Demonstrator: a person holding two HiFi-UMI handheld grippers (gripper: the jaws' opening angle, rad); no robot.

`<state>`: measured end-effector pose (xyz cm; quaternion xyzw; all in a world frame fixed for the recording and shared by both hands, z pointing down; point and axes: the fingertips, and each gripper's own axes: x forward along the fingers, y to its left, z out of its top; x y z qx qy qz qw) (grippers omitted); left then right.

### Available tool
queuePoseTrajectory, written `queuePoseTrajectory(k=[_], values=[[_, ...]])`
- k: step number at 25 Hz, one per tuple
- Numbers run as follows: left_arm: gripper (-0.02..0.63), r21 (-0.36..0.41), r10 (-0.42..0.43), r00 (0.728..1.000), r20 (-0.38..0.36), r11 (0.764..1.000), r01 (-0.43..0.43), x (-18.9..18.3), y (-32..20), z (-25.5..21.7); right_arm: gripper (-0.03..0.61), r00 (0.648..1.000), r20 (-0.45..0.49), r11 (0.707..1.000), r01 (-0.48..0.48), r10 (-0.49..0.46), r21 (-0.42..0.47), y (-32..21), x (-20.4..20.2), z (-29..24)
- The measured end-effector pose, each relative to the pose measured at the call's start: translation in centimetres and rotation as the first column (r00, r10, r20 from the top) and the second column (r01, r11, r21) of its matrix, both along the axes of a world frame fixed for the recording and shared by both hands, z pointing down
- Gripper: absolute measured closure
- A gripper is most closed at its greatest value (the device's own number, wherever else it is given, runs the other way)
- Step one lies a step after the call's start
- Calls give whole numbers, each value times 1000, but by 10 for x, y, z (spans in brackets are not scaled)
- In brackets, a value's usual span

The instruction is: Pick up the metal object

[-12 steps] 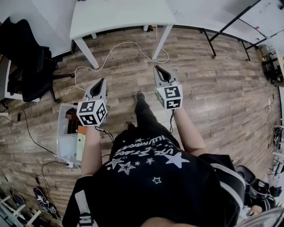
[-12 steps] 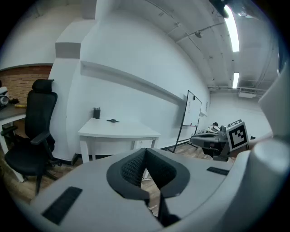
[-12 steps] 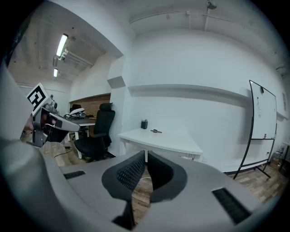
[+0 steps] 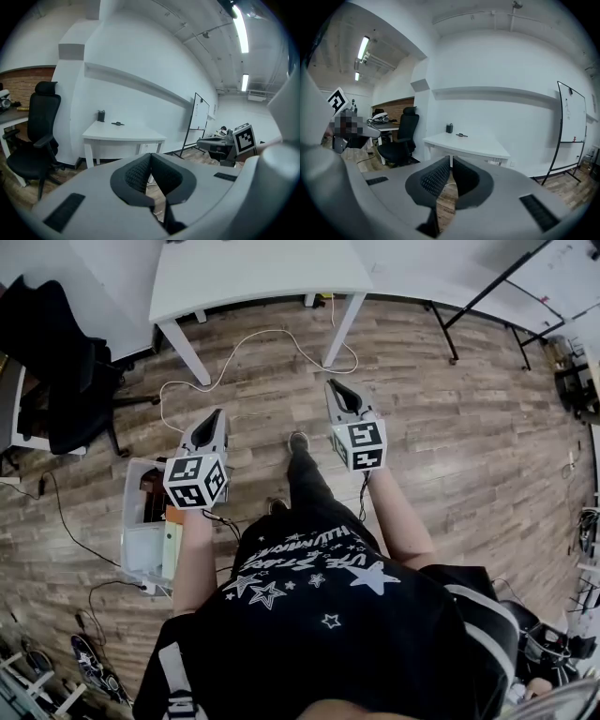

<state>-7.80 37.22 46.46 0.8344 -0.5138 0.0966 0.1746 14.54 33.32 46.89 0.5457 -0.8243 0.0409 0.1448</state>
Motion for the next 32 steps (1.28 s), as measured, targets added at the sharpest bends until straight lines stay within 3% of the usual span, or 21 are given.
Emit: queuePoseTrajectory(k=[8, 14, 25, 32], values=[[595, -16, -14, 1000, 6, 1000, 14, -3, -14, 6, 526, 999, 33, 1000, 9, -8, -14, -18, -1, 6], [595, -34, -14, 1000, 11, 999, 14, 3, -52, 13, 526, 999, 49, 1000, -13, 14, -28, -58, 11, 14], [595, -46, -30, 999, 26, 998, 31, 27, -196, 10, 526, 998, 61, 1000, 10, -8, -23, -215, 38, 14], [595, -25, -90, 995, 42, 996, 91, 34, -277, -2, 525, 996, 85, 999, 38, -38, -5, -317, 50, 4]])
